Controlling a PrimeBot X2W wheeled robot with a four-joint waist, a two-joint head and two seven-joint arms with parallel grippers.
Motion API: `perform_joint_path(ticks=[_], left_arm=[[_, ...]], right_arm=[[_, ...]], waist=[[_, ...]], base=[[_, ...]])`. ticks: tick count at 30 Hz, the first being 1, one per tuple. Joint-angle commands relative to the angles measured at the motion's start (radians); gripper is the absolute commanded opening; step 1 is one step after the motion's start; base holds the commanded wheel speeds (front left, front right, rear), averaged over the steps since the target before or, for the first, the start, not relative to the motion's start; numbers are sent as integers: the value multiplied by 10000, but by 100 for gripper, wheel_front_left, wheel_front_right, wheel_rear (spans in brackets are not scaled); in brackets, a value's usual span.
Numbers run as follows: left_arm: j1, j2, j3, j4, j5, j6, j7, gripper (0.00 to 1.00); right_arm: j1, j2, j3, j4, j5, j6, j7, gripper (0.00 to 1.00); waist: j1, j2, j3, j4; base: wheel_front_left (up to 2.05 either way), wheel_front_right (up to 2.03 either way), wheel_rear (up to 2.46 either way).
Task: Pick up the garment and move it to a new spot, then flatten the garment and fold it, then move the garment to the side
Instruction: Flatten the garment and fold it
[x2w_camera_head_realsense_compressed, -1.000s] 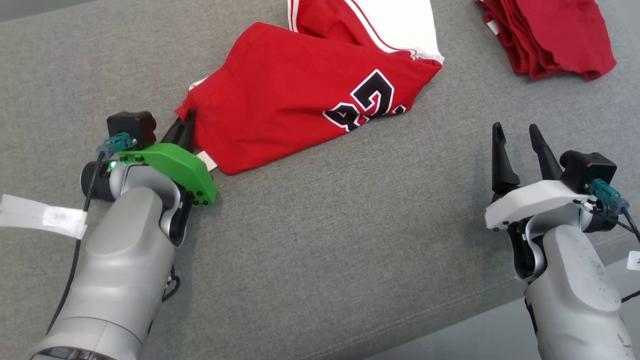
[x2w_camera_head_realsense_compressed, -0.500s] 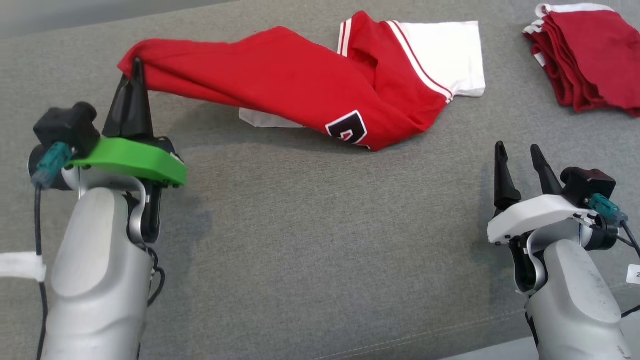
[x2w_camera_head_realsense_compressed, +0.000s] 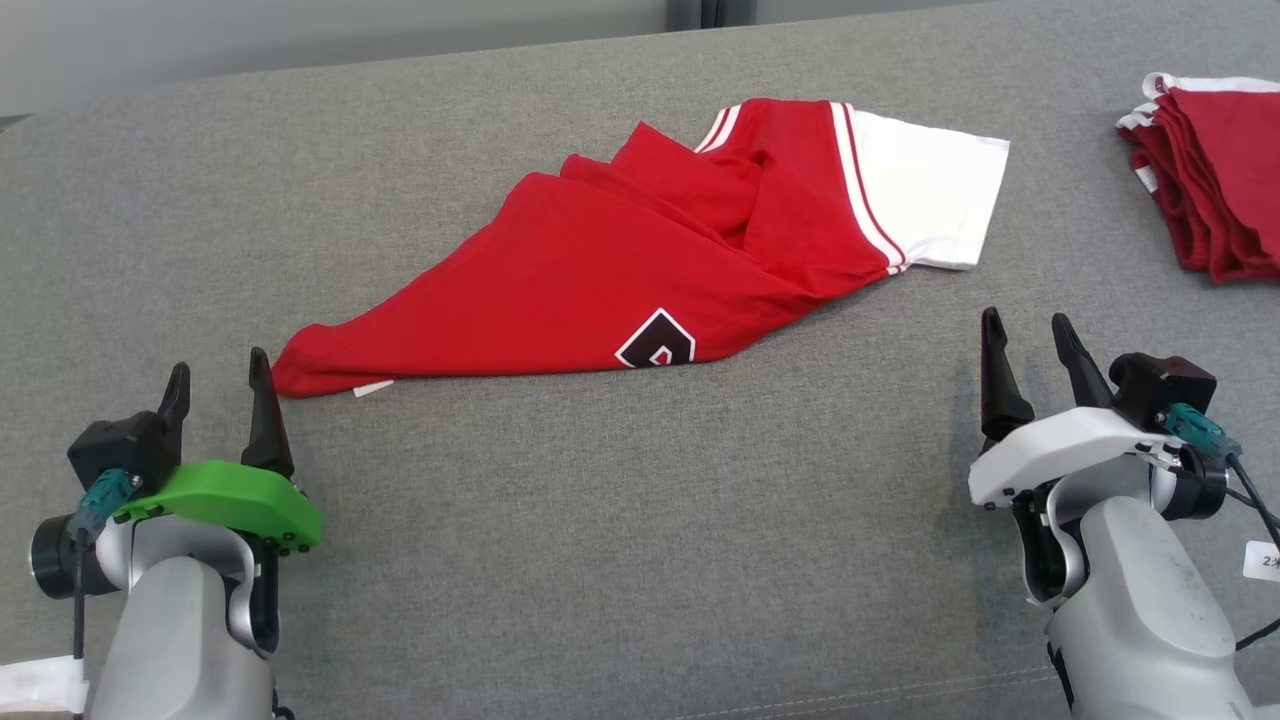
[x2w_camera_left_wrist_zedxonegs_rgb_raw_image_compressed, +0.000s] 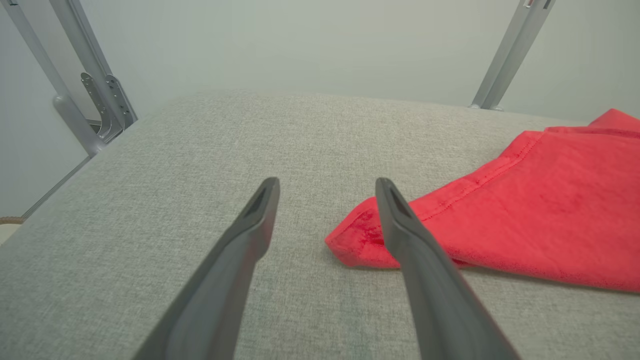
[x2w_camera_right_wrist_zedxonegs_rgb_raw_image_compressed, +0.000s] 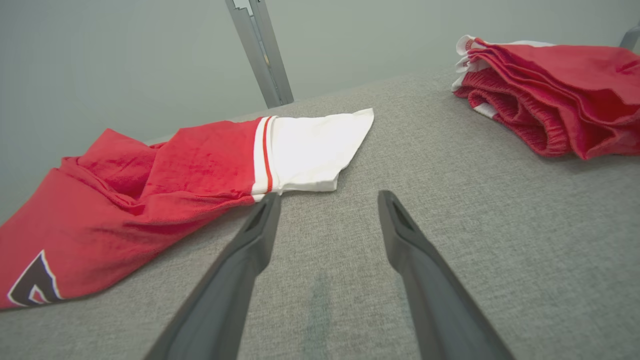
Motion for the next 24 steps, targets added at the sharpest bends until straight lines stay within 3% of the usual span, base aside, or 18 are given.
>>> perform_joint_path(ticks=[1,6,13,20,24], left_arm=[[57,-52,61,-61,82,31,-2,100],[-432,-534,-335,-205,270,-305,-2,100],[-2161,-826,-2076,904,-286,-449,-1,100],[-3941,-321,-3435,2859,-1540,-447,163,100],[-4277,-13,-3818,3328,-1973,-448,363,100]], right_arm=[[62,-38,6,12,-3,-5,-26,100],[-27,-33,70,-17,-19,-5,-26,100],[-269,-38,641,-12,236,-5,-26,100],[-351,-30,862,-108,436,-5,-26,100],[-352,-25,937,-131,500,-5,-26,100]], waist=[[0,0,-75,47],[0,0,-43,-30],[0,0,498,-846],[0,0,1044,-1909],[0,0,1181,-2177]], base=[[0,0,0],[0,0,0],[0,0,0],[0,0,0],[0,0,0]])
